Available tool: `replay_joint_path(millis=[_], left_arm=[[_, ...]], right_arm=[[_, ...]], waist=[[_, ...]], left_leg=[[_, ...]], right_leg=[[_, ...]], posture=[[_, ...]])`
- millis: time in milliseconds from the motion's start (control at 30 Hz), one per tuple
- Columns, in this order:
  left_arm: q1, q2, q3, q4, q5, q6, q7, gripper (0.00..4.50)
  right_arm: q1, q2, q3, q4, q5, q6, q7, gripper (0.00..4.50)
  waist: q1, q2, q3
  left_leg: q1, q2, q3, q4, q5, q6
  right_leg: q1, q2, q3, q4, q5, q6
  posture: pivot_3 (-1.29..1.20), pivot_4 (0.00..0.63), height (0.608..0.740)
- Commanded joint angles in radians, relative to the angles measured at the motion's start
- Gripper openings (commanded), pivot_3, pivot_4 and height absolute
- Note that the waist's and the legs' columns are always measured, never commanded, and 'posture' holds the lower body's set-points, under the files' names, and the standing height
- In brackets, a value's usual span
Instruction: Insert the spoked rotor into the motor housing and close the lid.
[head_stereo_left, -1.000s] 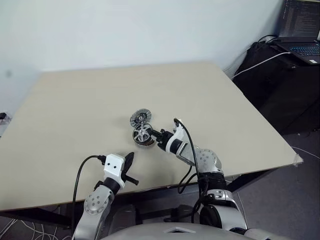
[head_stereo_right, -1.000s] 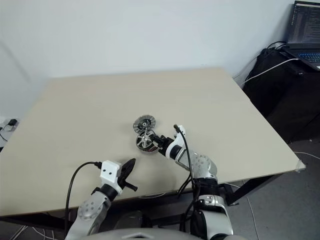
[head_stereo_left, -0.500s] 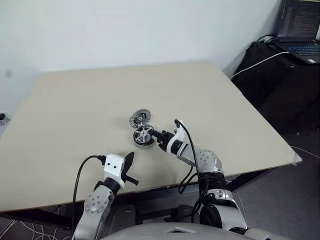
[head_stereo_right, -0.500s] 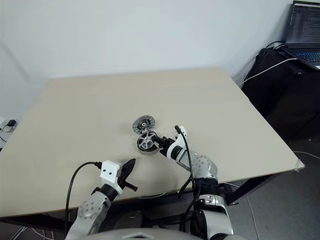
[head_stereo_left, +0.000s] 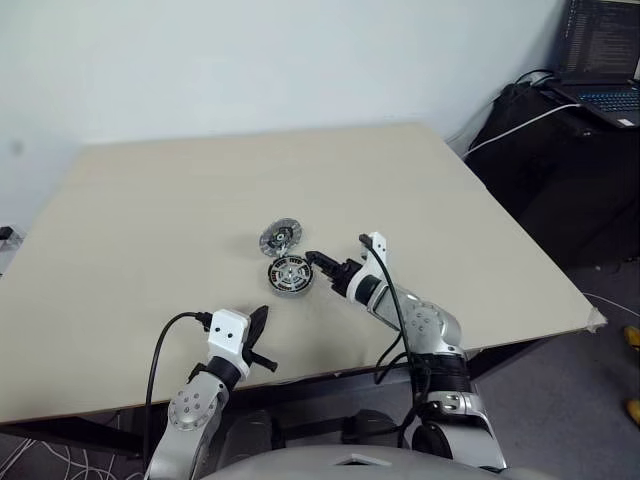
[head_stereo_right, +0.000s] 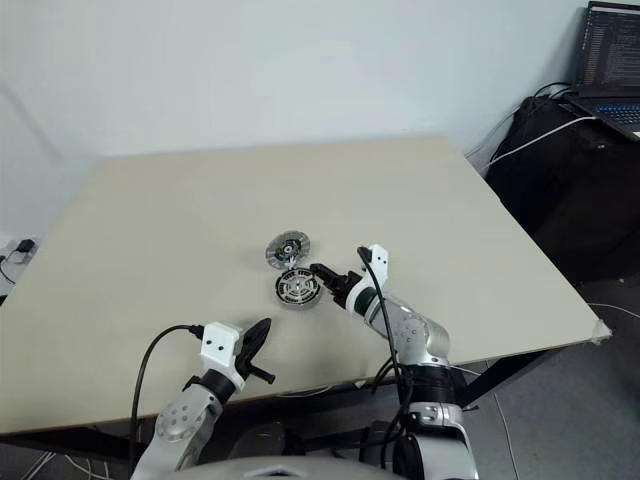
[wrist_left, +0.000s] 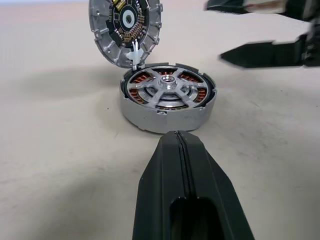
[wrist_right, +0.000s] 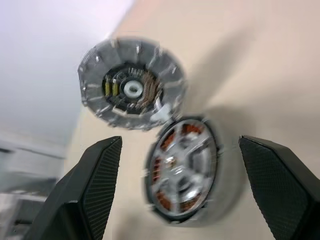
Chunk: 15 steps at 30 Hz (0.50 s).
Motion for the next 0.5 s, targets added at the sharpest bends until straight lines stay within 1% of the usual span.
replay_joint_path(millis=[33, 67, 100, 167, 267, 333, 367, 400, 433, 500], left_arm=[[-0.012, -0.002, 0.005, -0.015, -0.004, -0.018, -0.001, 0.0], [-0.013, -0.002, 0.005, -0.014, -0.004, -0.02, -0.002, 0.0], [-0.015, -0.002, 0.006, -0.012, -0.005, -0.022, -0.003, 0.0], [-0.02, -0.002, 0.006, -0.008, -0.005, -0.024, -0.003, 0.0], [-0.028, -0.002, 0.004, -0.004, -0.004, -0.025, -0.006, 0.0], [-0.034, -0.002, 0.003, -0.001, -0.003, -0.024, -0.007, 0.0], [-0.037, -0.002, 0.001, 0.001, -0.003, -0.023, -0.007, 0.0], [-0.039, -0.003, 0.0, 0.002, -0.002, -0.022, -0.007, 0.0], [-0.041, -0.003, -0.001, 0.003, -0.002, -0.022, -0.007, 0.0], [-0.044, -0.004, -0.003, 0.004, 0.0, -0.021, -0.006, 0.0]], right_arm=[[0.015, -0.023, 0.038, -0.108, -0.046, -0.029, -0.025, 3.6], [0.024, -0.035, 0.053, -0.128, -0.07, -0.043, -0.03, 3.42], [0.031, -0.046, 0.072, -0.141, -0.103, -0.065, -0.038, 3.09], [0.04, -0.092, 0.161, -0.149, -0.237, -0.163, -0.054, 2.44], [0.037, -0.132, 0.288, -0.121, -0.398, -0.296, -0.06, 1.43], [0.024, -0.139, 0.352, -0.087, -0.465, -0.343, -0.053, 0.82], [0.013, -0.133, 0.372, -0.062, -0.482, -0.351, -0.046, 0.41], [0.003, -0.125, 0.384, -0.038, -0.493, -0.356, -0.039, 0.14], [-0.008, -0.117, 0.392, -0.012, -0.5, -0.36, -0.032, 0.03], [-0.045, -0.096, 0.403, 0.059, -0.524, -0.37, -0.033, 0.03]], waist=[[0.0, 0.0, 0.0], [0.0, 0.0, 0.0], [0.0, 0.0, 0.0], [0.0, 0.0, 0.0], [-0.001, 0.0, 0.0], [-0.004, 0.0, 0.0], [-0.007, 0.0, 0.0], [-0.008, 0.0, 0.0], [-0.008, 0.0, 0.0], [-0.008, 0.0, 0.0]], left_leg=[[0.0, 0.0, 0.0, 0.0, 0.0, 0.0], [0.0, 0.0, 0.0, 0.0, 0.0, 0.0], [0.0, 0.0, 0.0, 0.0, 0.0, 0.0], [0.0, 0.0, 0.0, 0.0, 0.0, 0.0], [0.0, 0.0, 0.0, 0.0, 0.0, 0.0], [0.001, 0.0, 0.0, 0.0, 0.0, 0.0], [0.001, 0.0, 0.0, 0.0, 0.0, 0.0], [0.001, 0.0, 0.0, 0.0, 0.0, 0.0], [0.001, 0.0, 0.0, 0.0, 0.0, 0.0], [0.001, 0.0, 0.0, 0.001, 0.0, 0.0]], right_leg=[[0.0, 0.0, 0.0, 0.0, 0.0, 0.0], [0.0, 0.0, 0.0, 0.0, 0.0, 0.0], [0.0, 0.0, 0.0, 0.0, 0.0, 0.0], [0.0, 0.0, 0.0, 0.0, 0.0, 0.0], [0.0, 0.0, 0.0, 0.0, 0.0, 0.0], [0.0, 0.0, 0.0, 0.0, 0.0, 0.0], [0.0, 0.001, 0.0, 0.0, 0.0, 0.0], [0.0, 0.001, 0.0, 0.0, 0.0, 0.0], [0.0, 0.001, 0.0, 0.0, 0.0, 0.0], [0.001, 0.001, 0.0, 0.001, 0.0, 0.0]], posture=[[0.0, 0.0, 0.74], [0.0, 0.0, 0.74], [0.0, 0.0, 0.74], [0.0, 0.0, 0.74], [0.0, 0.0, 0.74], [0.0, 0.0, 0.74], [0.0, 0.0, 0.74], [0.0, 0.0, 0.74], [0.0, 0.0, 0.74], [0.0, 0.0, 0.74]])
